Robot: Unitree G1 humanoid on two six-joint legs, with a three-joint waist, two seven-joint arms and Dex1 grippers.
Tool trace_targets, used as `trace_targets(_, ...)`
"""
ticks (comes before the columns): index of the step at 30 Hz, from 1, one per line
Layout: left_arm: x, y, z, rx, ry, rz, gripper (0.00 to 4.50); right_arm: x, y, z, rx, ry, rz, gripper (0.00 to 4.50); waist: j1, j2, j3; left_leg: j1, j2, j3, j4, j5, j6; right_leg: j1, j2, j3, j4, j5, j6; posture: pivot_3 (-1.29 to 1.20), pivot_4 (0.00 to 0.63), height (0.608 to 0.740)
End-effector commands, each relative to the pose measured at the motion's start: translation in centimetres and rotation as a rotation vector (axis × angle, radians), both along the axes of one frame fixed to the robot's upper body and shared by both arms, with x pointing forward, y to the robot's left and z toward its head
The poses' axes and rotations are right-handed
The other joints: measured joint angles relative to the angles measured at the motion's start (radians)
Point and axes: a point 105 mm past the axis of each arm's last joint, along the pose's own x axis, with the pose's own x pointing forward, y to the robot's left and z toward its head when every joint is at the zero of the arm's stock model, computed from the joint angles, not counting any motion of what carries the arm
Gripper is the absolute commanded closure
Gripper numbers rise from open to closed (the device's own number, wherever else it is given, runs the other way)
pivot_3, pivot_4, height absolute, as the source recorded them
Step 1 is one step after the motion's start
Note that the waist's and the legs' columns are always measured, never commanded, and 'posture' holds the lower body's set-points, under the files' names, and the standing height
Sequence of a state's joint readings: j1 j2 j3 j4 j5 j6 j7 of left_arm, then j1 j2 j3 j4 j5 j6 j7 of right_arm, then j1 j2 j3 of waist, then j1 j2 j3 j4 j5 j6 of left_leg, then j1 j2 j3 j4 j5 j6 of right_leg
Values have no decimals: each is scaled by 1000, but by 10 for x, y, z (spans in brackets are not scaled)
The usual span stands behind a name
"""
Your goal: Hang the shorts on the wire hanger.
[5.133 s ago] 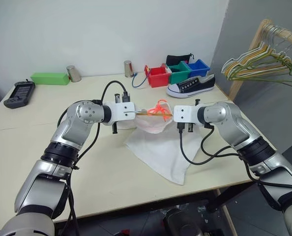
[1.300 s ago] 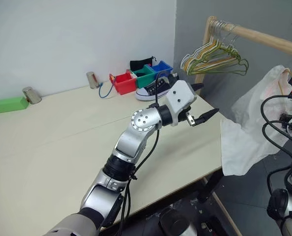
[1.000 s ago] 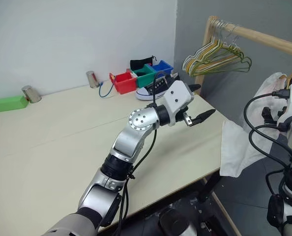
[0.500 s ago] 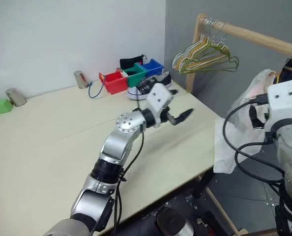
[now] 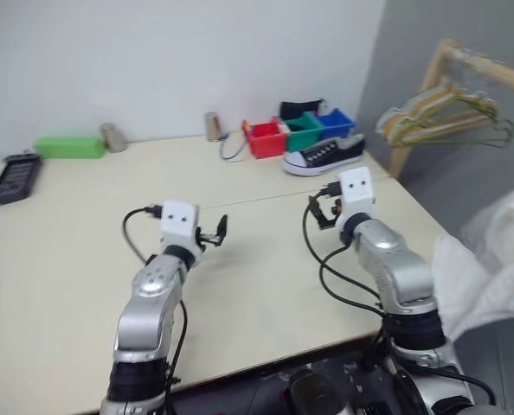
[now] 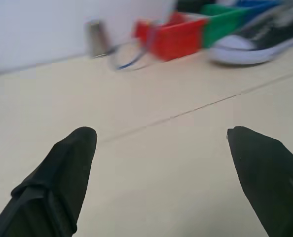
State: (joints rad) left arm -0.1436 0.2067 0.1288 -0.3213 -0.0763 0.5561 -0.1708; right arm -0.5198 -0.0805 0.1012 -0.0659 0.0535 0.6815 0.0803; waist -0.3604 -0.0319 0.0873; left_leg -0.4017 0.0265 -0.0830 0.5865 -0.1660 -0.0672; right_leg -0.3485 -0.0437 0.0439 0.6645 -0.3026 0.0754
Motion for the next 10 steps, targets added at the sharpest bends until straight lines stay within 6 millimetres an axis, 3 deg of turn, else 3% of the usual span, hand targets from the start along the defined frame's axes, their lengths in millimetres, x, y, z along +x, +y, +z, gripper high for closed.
trace_targets(1, -11, 7, 6, -28, -31, 59, 0, 10, 2, -9, 18, -30, -33, 48, 68, 0, 0, 0, 0, 0, 0, 0, 0, 0, 0, 0, 0, 0, 0, -86, 0, 740)
trace_targets(5, -13, 8, -7, -44, -5, 82, 0, 13, -8, -21, 26, -16, -79, 48, 172, 0, 0, -5, -1, 0, 2, 0, 0, -4, 0, 1, 0, 1, -2, -78, 0, 740)
trace_targets(10, -6, 4, -13, -63, 16, 60, 0, 12, -22, -27, 18, -17, -130, 48, 222, 2, -1, -6, -1, 0, 3, 0, -1, -4, 1, 1, 0, 3, -5, -104, 0, 740)
